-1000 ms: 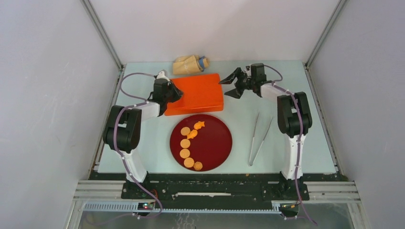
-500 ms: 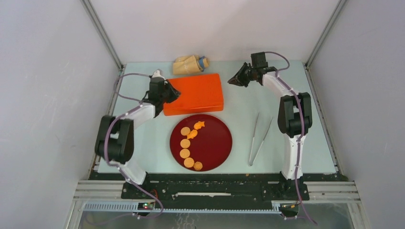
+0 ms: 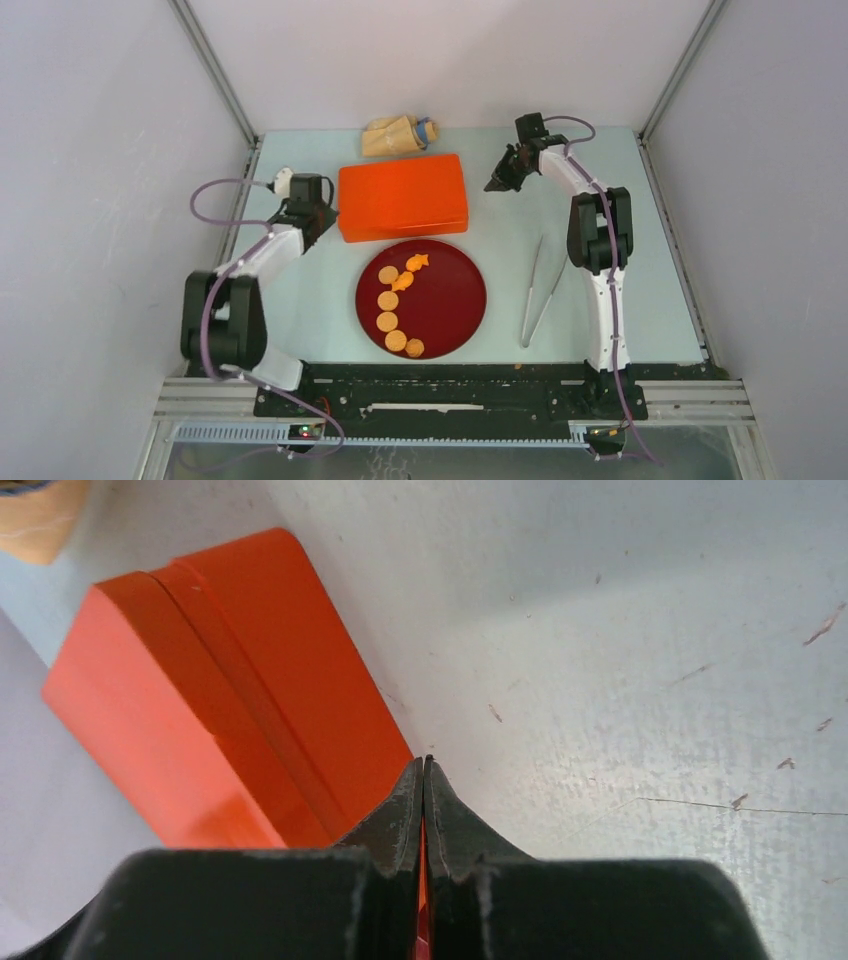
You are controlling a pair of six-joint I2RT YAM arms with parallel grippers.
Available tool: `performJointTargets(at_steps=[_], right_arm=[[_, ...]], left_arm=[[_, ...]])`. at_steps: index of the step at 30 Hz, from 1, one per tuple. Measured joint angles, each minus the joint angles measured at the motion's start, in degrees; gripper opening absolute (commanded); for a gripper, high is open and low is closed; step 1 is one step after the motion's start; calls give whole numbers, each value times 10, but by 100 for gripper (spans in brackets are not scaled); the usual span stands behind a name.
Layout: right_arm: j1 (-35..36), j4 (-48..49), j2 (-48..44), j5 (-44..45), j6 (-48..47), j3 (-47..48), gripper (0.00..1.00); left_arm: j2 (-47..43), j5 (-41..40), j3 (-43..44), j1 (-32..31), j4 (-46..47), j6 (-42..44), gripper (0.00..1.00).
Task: Pack the cookies
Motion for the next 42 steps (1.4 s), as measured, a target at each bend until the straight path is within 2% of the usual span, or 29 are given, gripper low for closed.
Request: performJointTargets(at_steps=[5, 11, 15, 19, 25, 31, 33, 37, 42], right_arm=[[19, -20, 16, -1, -9, 8, 4], [52, -41, 44, -9, -26, 61, 4], [53, -47, 49, -24, -36, 73, 1], [49, -48, 44, -1, -38, 61, 0], [54, -52, -32, 143, -41, -10, 0], [92, -30, -128, 271, -86, -10, 0], [122, -34, -144, 283, -101, 18, 0], [152, -44, -114, 274, -123, 94, 0], [148, -59, -60, 249, -133, 88, 0]], left_arm=[[125, -2, 19, 1, -47, -5, 0], [203, 25, 72, 2, -62, -3, 0], [209, 36, 77, 6, -57, -2, 0], [209, 52, 77, 4, -46, 1, 0], [208, 86, 77, -2, -27, 1, 0], [203, 93, 77, -2, -23, 1, 0], [200, 94, 77, -2, -23, 1, 0], [199, 98, 77, -2, -19, 1, 0], [199, 101, 77, -2, -15, 4, 0]])
